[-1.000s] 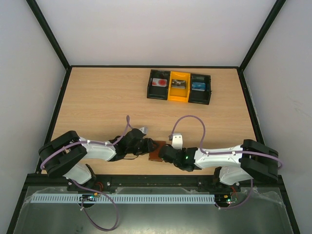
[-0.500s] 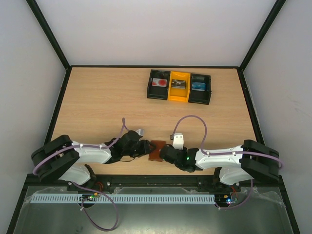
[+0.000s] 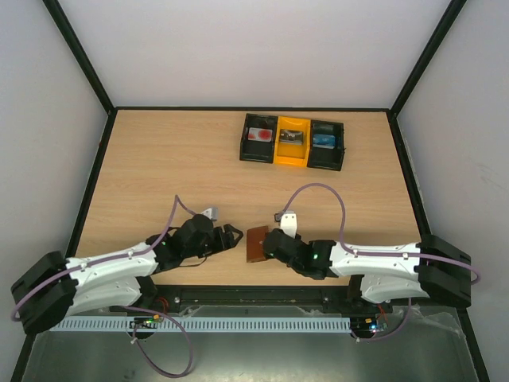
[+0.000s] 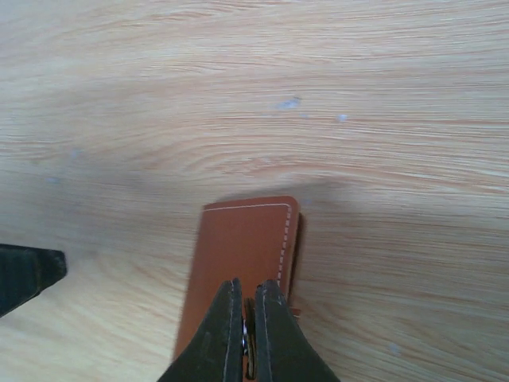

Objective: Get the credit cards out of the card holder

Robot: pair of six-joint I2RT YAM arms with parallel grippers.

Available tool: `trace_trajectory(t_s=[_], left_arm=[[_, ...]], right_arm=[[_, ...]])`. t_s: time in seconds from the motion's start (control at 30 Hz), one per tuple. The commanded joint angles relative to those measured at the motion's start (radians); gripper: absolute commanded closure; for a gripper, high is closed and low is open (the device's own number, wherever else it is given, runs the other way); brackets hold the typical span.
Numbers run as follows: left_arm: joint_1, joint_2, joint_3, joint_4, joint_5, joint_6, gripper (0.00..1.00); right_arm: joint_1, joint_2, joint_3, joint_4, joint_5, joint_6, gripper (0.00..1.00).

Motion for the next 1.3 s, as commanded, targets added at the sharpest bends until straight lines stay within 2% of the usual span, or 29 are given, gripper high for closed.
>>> trace_trajectory(t_s=[0.0, 0.13, 0.3, 0.67, 0.9, 1.1, 1.2, 1.27], left_arm=[[0.043, -0.115, -0.015, -0.138, -0.047, 0.043, 0.17], [0.096, -0.227, -0.054, -0.161, -0.011, 0.053, 0.16], [0.137, -0.314, -0.103, -0.168, 0.029, 0.064, 0.18], [0.159, -0.267, -0.164, -0.088, 0.083, 0.063, 0.23], [0.160, -0.281, -0.194, -0.017, 0.121, 0.023, 0.23], [0.160, -0.292, -0.197, -0.026, 0.113, 0.010, 0.23], [0.160, -0.283, -0.202, -0.013, 0.120, 0.012, 0.25], [0.160, -0.269, -0.209, 0.011, 0.129, 0.012, 0.29]], right_arm=[[-0.003, -0.030, 0.048, 0.083, -0.085, -0.005, 0.98], [-0.003, -0.043, 0.056, 0.171, -0.160, -0.019, 0.98], [-0.003, -0.059, 0.043, 0.221, -0.142, -0.024, 0.98], [-0.003, -0.090, 0.006, 0.157, -0.054, 0.002, 0.98], [-0.003, -0.160, -0.100, 0.375, -0.134, 0.032, 0.98], [-0.003, -0.125, -0.081, 0.228, -0.044, 0.070, 0.98], [-0.003, -0.168, -0.127, 0.185, 0.007, 0.097, 0.98], [-0.003, -0.213, -0.174, 0.171, 0.039, 0.125, 0.98]])
